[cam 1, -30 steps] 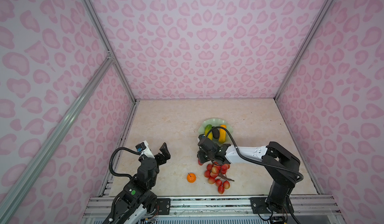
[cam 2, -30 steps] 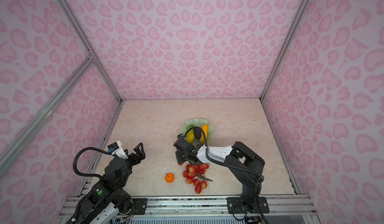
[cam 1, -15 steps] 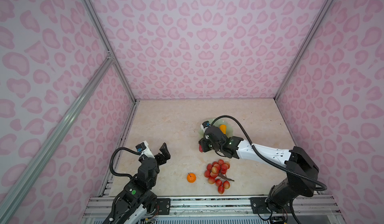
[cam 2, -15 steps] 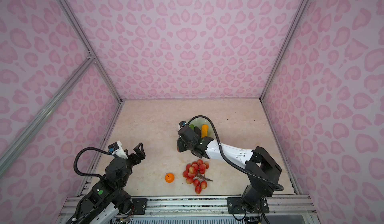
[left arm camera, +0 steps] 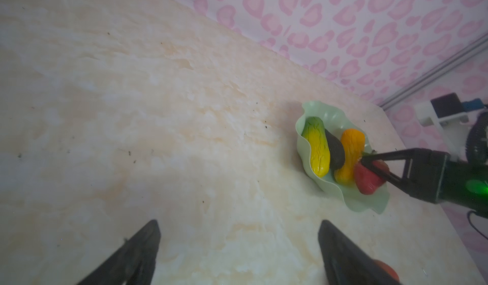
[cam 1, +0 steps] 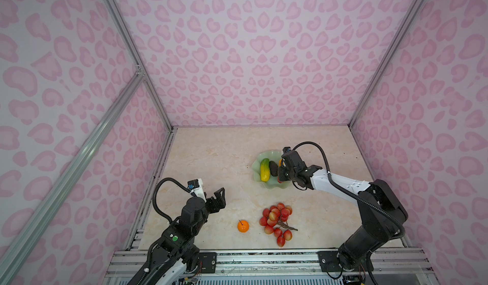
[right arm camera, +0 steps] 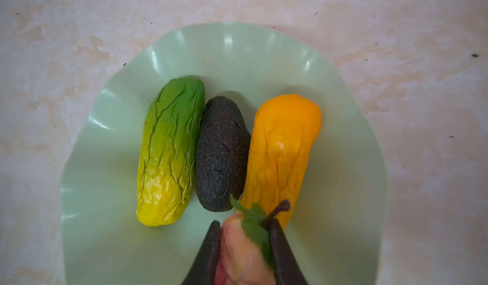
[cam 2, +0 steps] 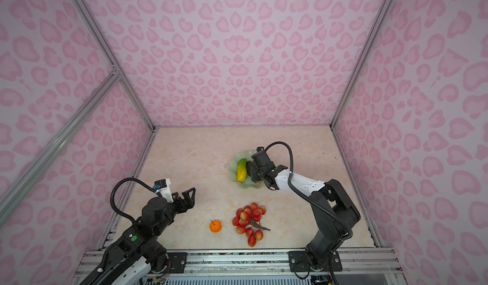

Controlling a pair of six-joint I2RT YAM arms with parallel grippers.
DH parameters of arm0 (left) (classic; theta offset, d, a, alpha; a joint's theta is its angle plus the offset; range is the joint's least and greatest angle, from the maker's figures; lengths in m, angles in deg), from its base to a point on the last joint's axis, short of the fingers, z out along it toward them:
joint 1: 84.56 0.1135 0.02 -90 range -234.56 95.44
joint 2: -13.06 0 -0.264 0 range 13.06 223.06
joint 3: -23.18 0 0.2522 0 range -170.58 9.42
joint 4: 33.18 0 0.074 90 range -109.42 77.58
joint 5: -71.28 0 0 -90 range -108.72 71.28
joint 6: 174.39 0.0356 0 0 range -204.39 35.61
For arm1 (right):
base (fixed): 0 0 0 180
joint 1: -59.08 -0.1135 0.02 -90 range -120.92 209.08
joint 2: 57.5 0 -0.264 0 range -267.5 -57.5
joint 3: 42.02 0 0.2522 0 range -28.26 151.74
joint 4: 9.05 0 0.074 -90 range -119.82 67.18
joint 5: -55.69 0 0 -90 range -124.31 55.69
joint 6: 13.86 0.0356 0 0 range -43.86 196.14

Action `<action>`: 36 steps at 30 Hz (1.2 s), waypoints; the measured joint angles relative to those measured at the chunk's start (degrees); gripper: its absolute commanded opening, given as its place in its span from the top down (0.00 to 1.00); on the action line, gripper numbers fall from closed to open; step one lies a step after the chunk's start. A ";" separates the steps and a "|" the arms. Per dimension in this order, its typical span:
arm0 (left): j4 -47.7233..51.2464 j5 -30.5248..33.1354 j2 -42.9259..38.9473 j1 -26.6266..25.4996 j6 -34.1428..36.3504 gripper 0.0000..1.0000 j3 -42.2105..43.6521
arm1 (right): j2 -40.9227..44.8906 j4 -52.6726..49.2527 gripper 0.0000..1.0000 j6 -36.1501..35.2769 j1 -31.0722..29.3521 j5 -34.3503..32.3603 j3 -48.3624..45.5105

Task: Place and organize the fake fruits in the fruit bowl
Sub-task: 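Set the strawberry in the bowl while the left gripper reaches for the orange, then grasp the orange with the left gripper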

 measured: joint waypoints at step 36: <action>-2.86 -14.12 14.71 -23.50 -8.48 0.24 7.48 | 15.74 0.22 0.17 -1.33 0.90 -4.42 -5.22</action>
